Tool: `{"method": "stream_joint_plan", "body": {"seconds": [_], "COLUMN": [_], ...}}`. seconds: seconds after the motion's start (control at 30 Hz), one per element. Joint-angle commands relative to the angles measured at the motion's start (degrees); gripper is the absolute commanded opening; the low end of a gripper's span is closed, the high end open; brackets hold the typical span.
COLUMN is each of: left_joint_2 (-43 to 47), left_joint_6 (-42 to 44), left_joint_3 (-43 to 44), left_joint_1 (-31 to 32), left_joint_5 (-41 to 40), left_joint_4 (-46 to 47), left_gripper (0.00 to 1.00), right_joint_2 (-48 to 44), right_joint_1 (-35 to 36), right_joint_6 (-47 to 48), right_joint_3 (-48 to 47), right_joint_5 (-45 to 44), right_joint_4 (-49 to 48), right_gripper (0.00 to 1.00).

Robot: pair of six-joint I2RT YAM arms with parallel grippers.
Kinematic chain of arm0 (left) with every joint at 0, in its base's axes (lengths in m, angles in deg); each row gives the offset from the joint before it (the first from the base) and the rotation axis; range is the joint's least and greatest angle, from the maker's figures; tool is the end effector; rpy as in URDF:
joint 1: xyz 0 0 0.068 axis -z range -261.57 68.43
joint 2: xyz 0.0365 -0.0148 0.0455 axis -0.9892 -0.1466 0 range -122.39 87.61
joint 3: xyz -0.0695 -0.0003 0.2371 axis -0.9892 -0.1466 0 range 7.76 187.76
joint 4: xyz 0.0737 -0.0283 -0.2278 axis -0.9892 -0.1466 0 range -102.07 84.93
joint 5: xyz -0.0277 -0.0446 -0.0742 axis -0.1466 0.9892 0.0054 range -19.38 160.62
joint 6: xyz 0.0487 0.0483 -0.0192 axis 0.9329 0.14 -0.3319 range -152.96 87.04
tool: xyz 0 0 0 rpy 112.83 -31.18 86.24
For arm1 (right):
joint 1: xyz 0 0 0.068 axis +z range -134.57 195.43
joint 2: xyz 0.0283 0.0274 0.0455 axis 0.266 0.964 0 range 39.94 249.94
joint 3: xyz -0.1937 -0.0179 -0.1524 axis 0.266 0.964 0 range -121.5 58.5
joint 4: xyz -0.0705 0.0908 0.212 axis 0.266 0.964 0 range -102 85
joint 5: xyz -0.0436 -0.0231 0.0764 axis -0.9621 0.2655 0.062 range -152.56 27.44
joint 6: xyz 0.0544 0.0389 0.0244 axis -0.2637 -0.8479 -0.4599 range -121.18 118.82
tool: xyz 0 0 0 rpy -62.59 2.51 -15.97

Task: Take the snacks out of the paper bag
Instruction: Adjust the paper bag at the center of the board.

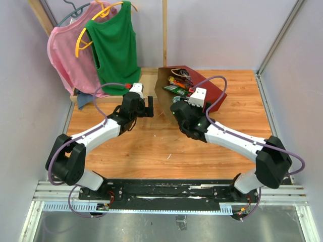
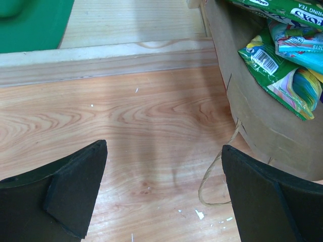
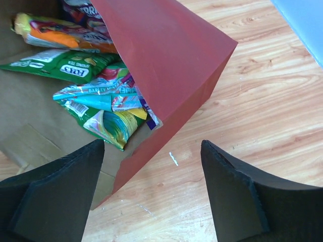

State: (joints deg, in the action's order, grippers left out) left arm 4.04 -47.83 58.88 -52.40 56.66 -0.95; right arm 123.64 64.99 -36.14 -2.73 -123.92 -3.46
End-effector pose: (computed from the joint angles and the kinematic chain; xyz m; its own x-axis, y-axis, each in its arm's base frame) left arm 0.2942 -0.1480 0.2180 -0.4744 -0.0204 -0.8801 0.1717 0.9784 -0.1152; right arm 0.2405 0.2032 0.2670 -0.2032 0.1849 -0.9615 0.2923 0.9487 0.1207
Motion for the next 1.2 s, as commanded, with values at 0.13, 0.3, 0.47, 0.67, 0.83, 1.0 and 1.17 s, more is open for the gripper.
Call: {"method": "stream_joint_plan", "body": {"seconds": [0.13,0.3,0.47,0.67,0.83,1.0,1.17], "left_joint_2": [0.91,0.85,-0.99,1.43,0.19,-1.45,-1.17], "left_joint_6": [1.49,1.82,2.82,4.27,4.16,5.04,7.45], "left_joint_3": [0.52,0.48,1.34,-1.09,0.01,1.19,0.74], "left_joint_1": [0.02,0.01,0.22,1.07,2.44,7.94,12.35], "left_joint_5": [-1.07,-1.28,-3.60,6.11,14.40,16.78,14.86], "left_joint_4": [0.47,0.62,0.16,7.58,10.78,13.01,12.09], "left_gripper": [1.00,1.00,1.00,1.00,1.00,1.00,1.00], "right_joint_2": [3.83,0.95,-4.39,-9.81,-13.81,-16.61,-16.86], "right_joint_1": [-4.93,-8.77,-14.07,-22.80,-30.72,-34.65,-35.29], "right_joint_6": [-4.12,0.45,5.22,7.73,11.41,12.77,12.21], "right_joint_3": [-1.25,4.16,10.82,17.37,22.44,24.58,25.40], "right_joint_5": [-1.49,1.01,6.07,14.69,19.67,21.02,22.83], "right_joint_4": [4.47,-0.30,-5.57,-9.83,-15.08,-15.62,-16.01], "right_gripper": [0.64,0.41,0.12,0.01,0.01,0.03,0.08]}}
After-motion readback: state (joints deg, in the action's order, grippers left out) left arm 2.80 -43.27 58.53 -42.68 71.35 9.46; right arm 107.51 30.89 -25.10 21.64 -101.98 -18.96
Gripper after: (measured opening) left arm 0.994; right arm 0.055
